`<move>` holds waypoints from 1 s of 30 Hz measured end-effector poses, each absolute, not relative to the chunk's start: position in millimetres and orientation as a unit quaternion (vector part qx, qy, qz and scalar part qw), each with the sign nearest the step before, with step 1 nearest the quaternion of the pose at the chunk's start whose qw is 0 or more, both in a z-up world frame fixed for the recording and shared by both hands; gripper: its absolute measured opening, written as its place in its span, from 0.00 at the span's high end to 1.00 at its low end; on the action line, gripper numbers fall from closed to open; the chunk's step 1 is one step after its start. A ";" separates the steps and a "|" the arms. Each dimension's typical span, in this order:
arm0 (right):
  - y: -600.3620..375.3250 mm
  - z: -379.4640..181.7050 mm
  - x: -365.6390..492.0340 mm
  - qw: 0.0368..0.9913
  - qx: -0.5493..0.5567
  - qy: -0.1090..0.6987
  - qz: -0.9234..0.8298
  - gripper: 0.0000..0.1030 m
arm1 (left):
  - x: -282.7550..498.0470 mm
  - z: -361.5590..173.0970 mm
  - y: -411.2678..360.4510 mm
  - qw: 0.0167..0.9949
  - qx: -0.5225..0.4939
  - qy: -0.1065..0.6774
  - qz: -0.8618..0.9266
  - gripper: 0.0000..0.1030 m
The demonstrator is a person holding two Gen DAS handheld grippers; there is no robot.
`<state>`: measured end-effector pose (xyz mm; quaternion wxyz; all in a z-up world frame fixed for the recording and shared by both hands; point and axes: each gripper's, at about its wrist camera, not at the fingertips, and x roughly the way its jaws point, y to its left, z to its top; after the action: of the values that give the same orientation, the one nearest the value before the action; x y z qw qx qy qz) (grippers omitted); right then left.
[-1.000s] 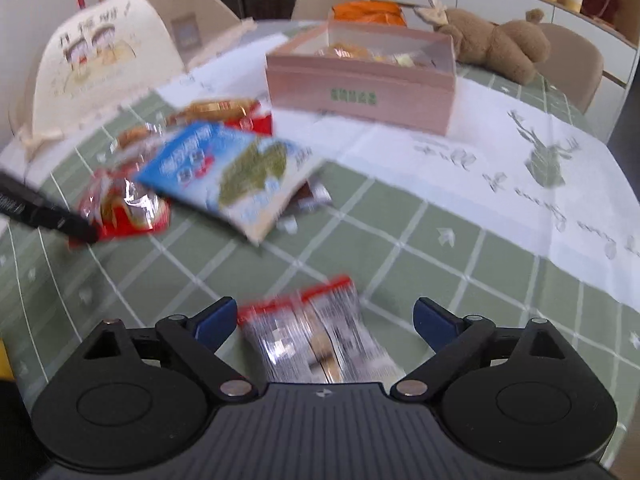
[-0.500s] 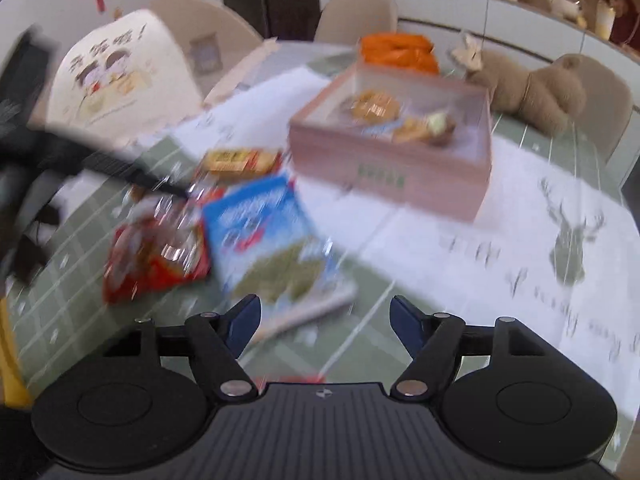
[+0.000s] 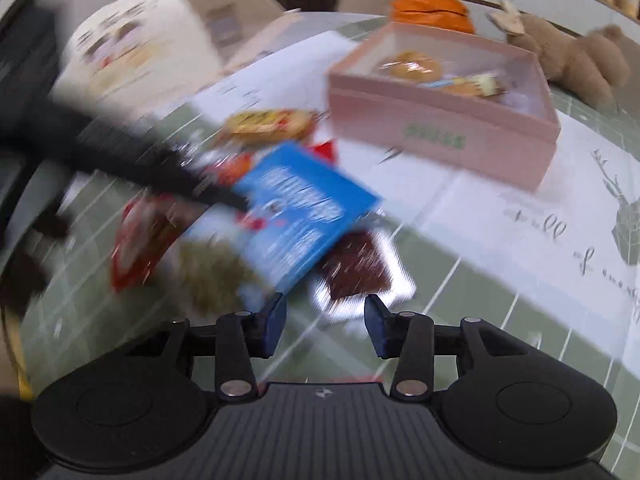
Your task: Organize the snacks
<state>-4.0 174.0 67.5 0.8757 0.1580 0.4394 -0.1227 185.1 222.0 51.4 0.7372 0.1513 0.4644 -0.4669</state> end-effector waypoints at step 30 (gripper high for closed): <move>149.6 31.2 -77.1 0.861 0.169 0.347 -0.331 0.00 | 125.3 49.7 207.6 0.698 0.214 0.428 -0.532 0.57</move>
<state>-77.1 149.6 31.2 0.8612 0.1686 0.3467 -0.3311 125.3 207.6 49.7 0.6983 0.2142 0.4281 -0.5323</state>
